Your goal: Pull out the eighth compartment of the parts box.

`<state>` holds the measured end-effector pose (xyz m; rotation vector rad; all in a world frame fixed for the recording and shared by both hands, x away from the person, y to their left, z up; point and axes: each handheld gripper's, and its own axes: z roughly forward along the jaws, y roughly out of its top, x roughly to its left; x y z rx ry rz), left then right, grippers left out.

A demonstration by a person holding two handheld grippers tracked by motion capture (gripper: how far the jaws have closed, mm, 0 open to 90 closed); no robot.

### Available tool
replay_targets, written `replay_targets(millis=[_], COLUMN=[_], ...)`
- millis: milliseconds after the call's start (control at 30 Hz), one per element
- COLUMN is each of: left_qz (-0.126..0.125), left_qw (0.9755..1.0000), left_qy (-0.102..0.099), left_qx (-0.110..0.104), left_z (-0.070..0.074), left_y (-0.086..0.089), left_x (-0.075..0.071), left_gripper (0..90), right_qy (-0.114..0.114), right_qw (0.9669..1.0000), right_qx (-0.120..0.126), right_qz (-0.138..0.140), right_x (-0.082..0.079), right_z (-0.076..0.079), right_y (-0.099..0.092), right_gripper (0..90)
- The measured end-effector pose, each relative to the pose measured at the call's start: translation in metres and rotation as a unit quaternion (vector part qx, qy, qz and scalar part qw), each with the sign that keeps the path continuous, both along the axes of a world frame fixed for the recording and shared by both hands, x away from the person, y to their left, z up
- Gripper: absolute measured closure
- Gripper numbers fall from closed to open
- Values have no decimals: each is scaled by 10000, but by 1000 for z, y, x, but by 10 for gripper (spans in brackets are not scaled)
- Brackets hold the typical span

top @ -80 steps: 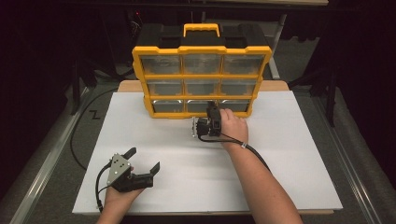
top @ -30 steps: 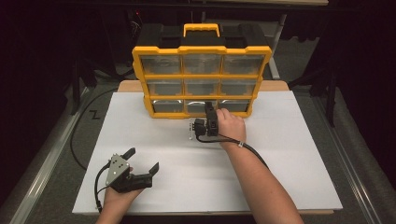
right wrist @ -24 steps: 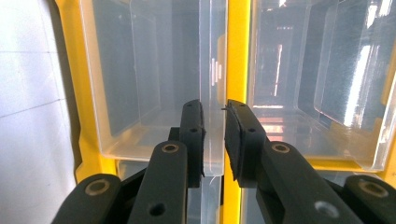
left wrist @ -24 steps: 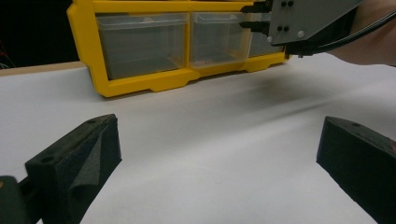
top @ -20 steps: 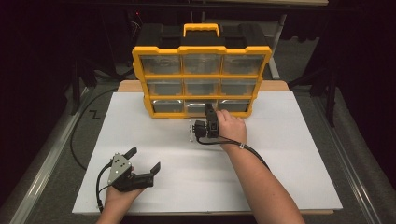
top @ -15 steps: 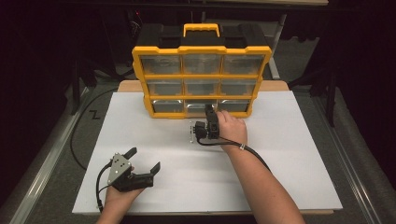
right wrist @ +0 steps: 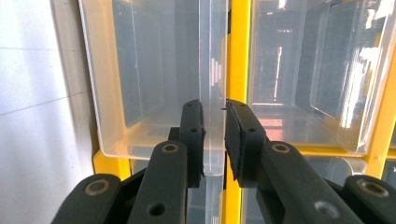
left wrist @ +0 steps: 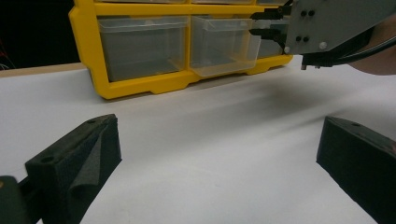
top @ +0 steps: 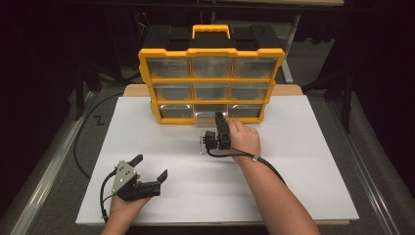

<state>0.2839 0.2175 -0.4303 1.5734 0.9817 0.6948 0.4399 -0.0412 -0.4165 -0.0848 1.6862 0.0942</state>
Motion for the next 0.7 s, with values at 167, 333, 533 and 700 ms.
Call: replay_targets(millis=[167, 333, 533, 700], left_qz=[11, -3, -5, -8], left_qw=[10000, 10000, 10000, 10000], left_qy=[15, -8, -18, -5], left_qx=[9, 17, -17, -2], left_z=[-1, 1, 0, 1], left_y=[1, 2, 1, 3], left_x=[-1, -2, -2, -3], left_gripper=[4, 4, 3, 4], right_qy=[18, 4, 3, 8], right_qw=[10000, 10000, 10000, 10000], right_qx=[65, 74, 84, 33], right_qz=[-7, 20, 34, 64], right_x=[-5, -9, -15, -19], right_z=[0, -1, -2, -1], right_y=[-1, -2, -3, -4], right_gripper=[794, 793, 794, 794])
